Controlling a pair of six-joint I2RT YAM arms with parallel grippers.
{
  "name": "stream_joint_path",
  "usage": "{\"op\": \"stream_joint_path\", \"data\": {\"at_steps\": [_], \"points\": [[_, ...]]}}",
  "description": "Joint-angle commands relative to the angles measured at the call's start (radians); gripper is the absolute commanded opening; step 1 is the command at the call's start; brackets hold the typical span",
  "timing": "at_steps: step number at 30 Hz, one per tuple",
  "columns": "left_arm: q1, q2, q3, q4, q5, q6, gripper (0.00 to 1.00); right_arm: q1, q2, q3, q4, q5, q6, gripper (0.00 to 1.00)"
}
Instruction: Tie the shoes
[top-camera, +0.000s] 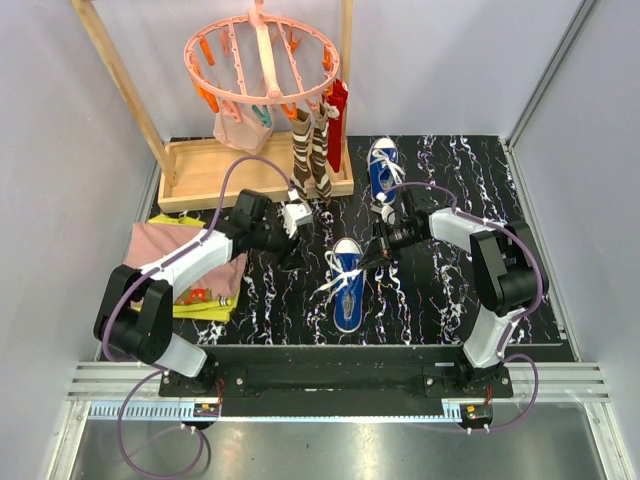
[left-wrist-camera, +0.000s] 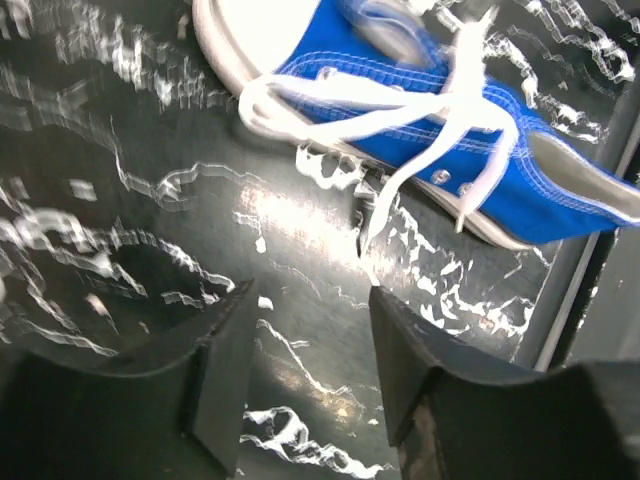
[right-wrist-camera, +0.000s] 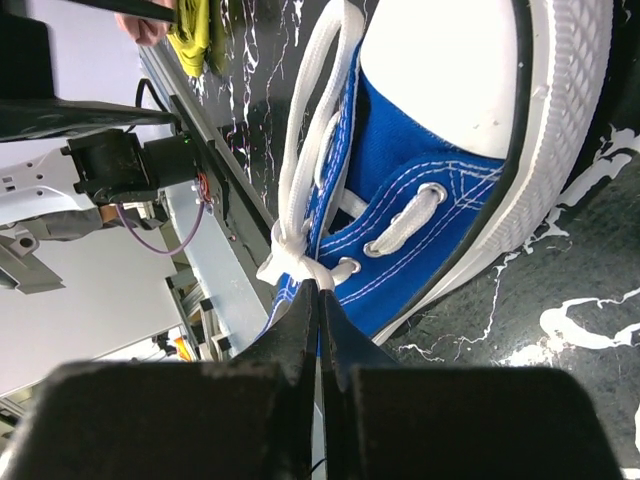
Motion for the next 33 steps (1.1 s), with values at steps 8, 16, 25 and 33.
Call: {"op": "stream_joint_path", "data": {"at_steps": [8,16,25,33], "points": [[-0.100,0.132,0.220,-0.137,0.101,0.856,0.57,0.010,-0.085,-0.012,0.000,0.020,-0.010,0.00],[-0.175,0.209,0.246,-0.155,0.064,1.119,0.54,0.012,-0.088,-0.017,-0.011,0.029,-0.025,0.00],[-0.244,0.234,0.232,-0.106,0.050,1.129,0.53,0.012,-0.080,-0.014,-0.013,0.021,-0.031,0.00],[-0.264,0.268,0.260,-0.100,0.036,1.125,0.48,0.010,-0.085,-0.022,-0.016,0.021,-0.034,0.00]]}}
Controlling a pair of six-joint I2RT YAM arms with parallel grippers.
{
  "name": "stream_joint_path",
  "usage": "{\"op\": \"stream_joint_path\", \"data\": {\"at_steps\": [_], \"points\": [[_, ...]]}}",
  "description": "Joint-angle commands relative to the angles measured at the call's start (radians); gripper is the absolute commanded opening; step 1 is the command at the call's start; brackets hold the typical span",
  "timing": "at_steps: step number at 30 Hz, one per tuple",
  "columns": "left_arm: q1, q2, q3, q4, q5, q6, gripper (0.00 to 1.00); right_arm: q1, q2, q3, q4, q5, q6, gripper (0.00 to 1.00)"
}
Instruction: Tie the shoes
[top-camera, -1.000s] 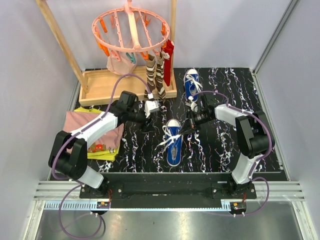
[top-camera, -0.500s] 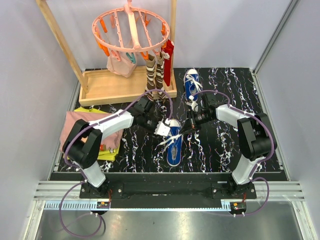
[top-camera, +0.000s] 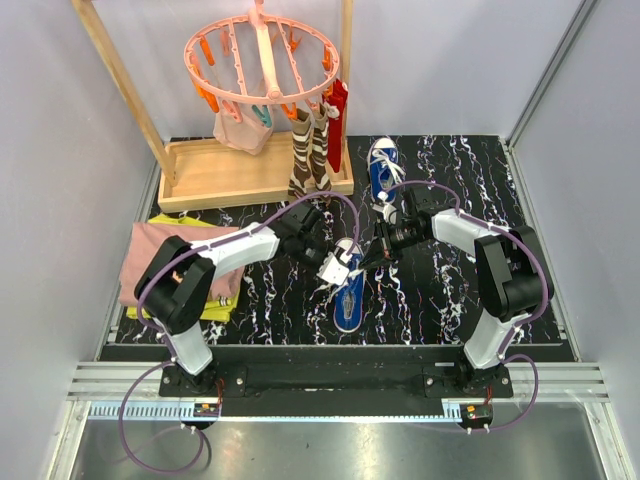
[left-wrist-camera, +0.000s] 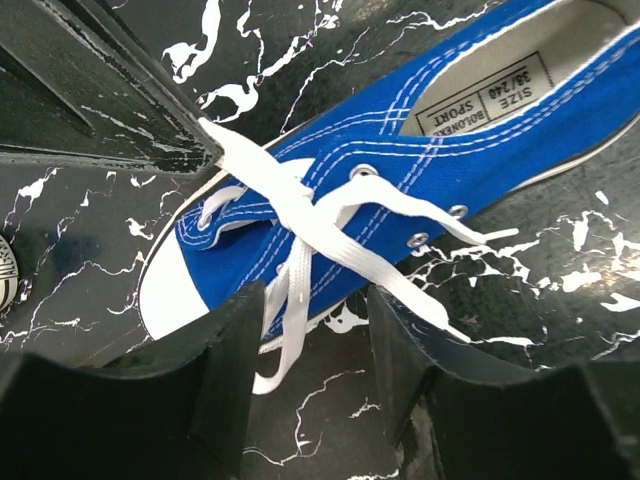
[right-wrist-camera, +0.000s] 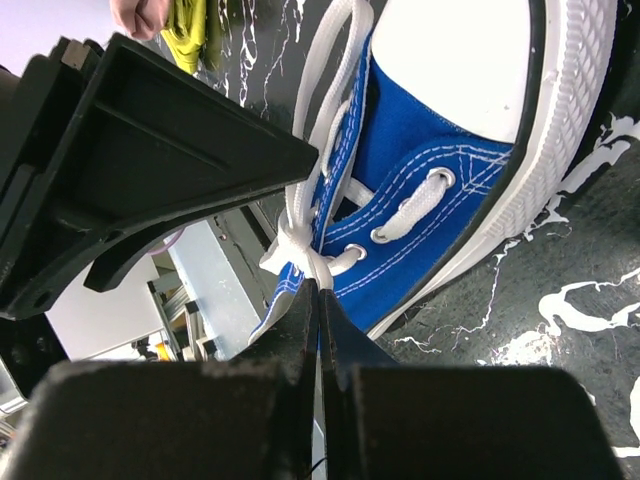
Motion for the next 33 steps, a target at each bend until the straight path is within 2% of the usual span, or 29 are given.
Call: {"op": "stream_joint_path", "data": {"at_steps": [1,8,11,12,15,22,33], "points": [[-0.010,0.019,0.055,0.032,-0.008,0.022,0.47,0.010,-0.036,-0.003,-0.010,-0.002,-0.015,0.00],[-0.013,0.028,0.046,0.034,-0.026,0.022,0.28,0.010,-0.035,-0.002,-0.012,-0.002,-0.021,0.00],[-0.015,0.027,0.043,0.032,-0.039,0.025,0.16,0.012,-0.036,-0.003,-0.015,-0.001,-0.024,0.00],[-0.013,0.025,0.040,0.034,-0.043,0.024,0.09,0.010,-0.036,-0.003,-0.015,-0.001,-0.026,0.00],[-0.015,0.019,0.037,0.035,-0.049,0.012,0.00,0.010,-0.050,-0.006,-0.021,0.008,-0.027,0.00],[-0.013,-0.035,-0.005,0.054,-0.074,-0.027,0.00,0.006,-0.120,-0.029,-0.056,0.099,-0.046,0.00],[0.005,-0.110,-0.097,0.064,-0.104,-0.033,0.00,-0.011,-0.140,-0.052,-0.113,0.212,-0.101,0.00]]}}
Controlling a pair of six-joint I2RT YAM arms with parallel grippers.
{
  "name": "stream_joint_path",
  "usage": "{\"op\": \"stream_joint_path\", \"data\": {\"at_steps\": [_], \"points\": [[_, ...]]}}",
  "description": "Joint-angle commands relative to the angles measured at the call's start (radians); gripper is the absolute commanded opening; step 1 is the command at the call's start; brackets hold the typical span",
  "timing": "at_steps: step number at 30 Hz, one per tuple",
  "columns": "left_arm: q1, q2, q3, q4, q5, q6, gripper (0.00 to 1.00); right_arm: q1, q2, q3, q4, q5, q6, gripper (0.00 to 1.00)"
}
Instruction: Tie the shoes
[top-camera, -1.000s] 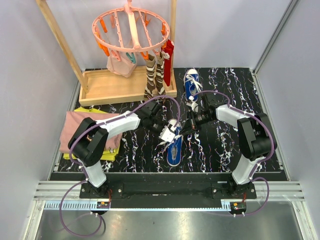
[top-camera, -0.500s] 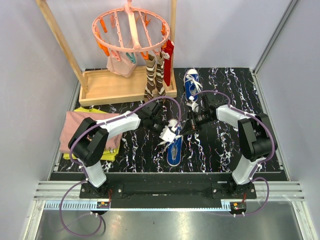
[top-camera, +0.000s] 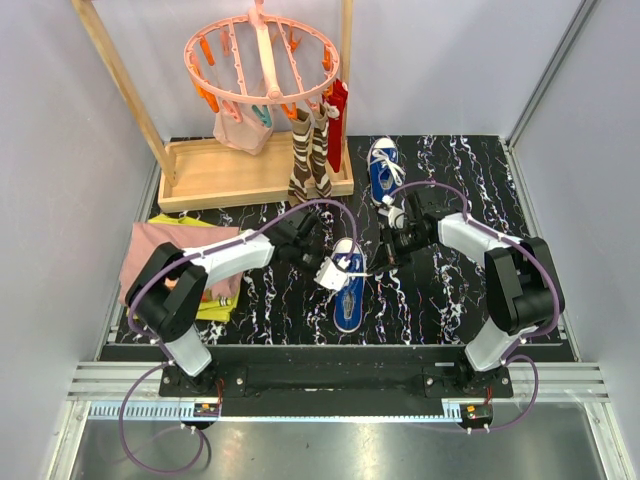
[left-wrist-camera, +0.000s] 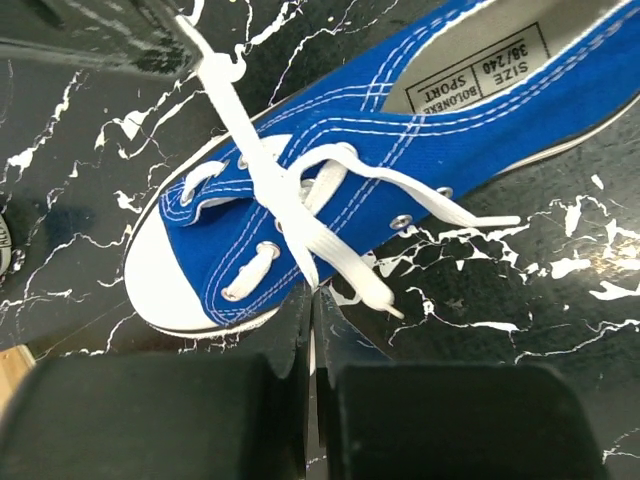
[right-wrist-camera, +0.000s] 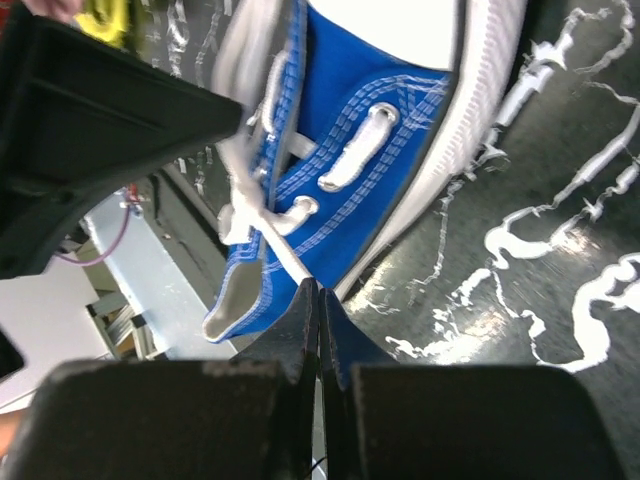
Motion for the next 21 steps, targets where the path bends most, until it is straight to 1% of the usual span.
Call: {"op": "stream_joint_path", "data": {"at_steps": [1,8,15,21], "points": [[0.022,-0.063,-0.032,0.021,-0.025,0.001,0.00,-0.011,-0.044,-0.012,-0.041,0.072,-0.047,0.00],[0.046,-0.086,-0.052,0.006,-0.030,0.017,0.00,-0.033,-0.040,0.000,-0.055,0.105,-0.054,0.00],[0.049,-0.076,-0.058,0.003,-0.034,0.028,0.00,-0.056,-0.024,0.020,-0.074,0.173,-0.062,0.00],[0.059,-0.066,-0.064,-0.004,-0.037,0.034,0.00,-0.057,0.003,0.035,-0.084,0.202,-0.062,0.00]]}}
